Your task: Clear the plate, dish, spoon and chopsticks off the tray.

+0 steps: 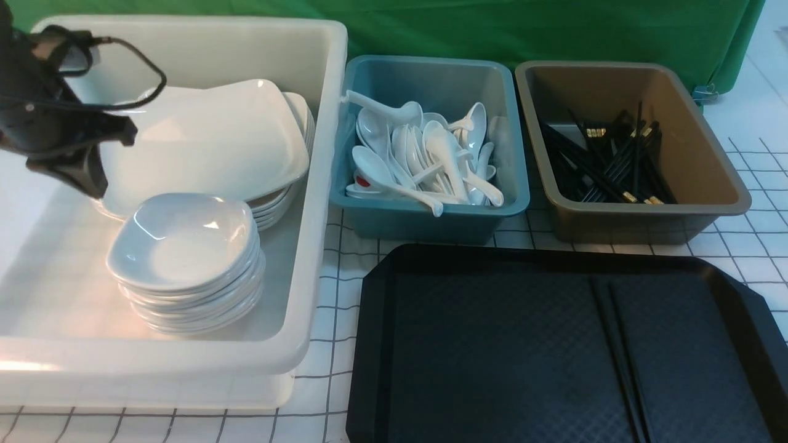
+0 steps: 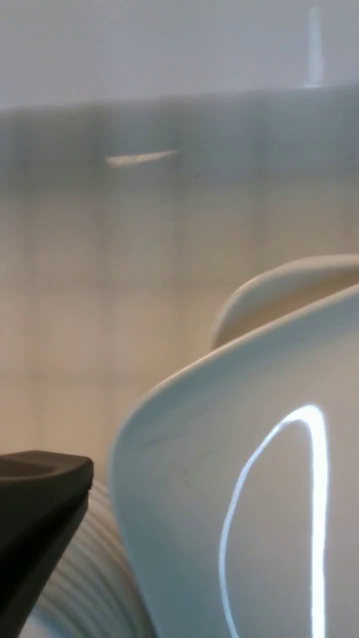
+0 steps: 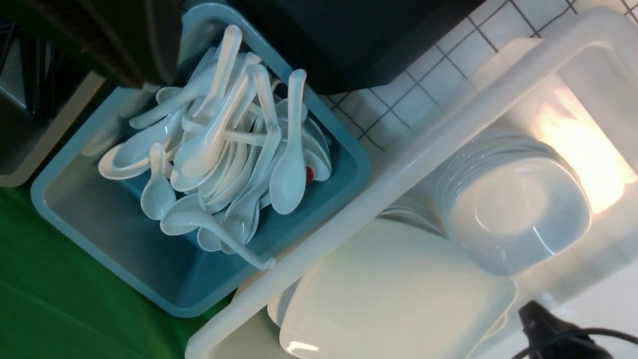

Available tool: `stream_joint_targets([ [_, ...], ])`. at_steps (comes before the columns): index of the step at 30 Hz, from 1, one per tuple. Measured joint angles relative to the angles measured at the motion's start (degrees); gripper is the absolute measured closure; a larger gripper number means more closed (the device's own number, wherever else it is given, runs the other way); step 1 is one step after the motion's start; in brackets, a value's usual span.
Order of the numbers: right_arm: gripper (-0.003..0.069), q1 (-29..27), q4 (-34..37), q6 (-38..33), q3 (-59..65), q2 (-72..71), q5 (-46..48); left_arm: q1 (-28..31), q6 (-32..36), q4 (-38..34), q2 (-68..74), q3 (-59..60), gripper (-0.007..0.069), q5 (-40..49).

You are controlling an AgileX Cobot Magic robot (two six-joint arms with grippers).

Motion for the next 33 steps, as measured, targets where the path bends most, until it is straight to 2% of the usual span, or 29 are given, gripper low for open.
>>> stream_joint_targets([
  [5,0.0649,0.0,0.0,-0.1,0.0,0.0,-0.1,0.0,-0.4,-0.5,-4.7,6.7,0.0627,-2.1],
  [10,0.0649,0.0,0.2,-0.2,0.0,0.0,-0.1,0.0,-1.8,-0.7,-6.3,13.0,0.0627,-7.9],
  [16,0.0649,0.0,0.2,-0.2,0.0,0.0,-0.1,0.0,-1.7,-1.8,-1.3,13.8,0.0627,-12.2],
  [21,0.0649,0.0,0.3,-0.2,0.0,0.0,-0.1,0.0,1.1,-6.0,0.9,13.8,0.0627,-15.5],
  [25,0.0649,0.0,0.3,-0.2,0.0,0.0,0.0,0.1,1.1,-5.0,1.1,13.3,0.0627,-16.5],
  [29,0.0645,0.0,0.3,-0.2,0.0,0.0,0.1,2.5,-2.6,-1.0,1.1,11.0,0.0627,-18.2],
  [33,0.0642,0.0,0.3,-0.2,0.0,0.0,0.1,6.3,-3.0,-1.8,1.1,9.3,0.0627,-19.1],
])
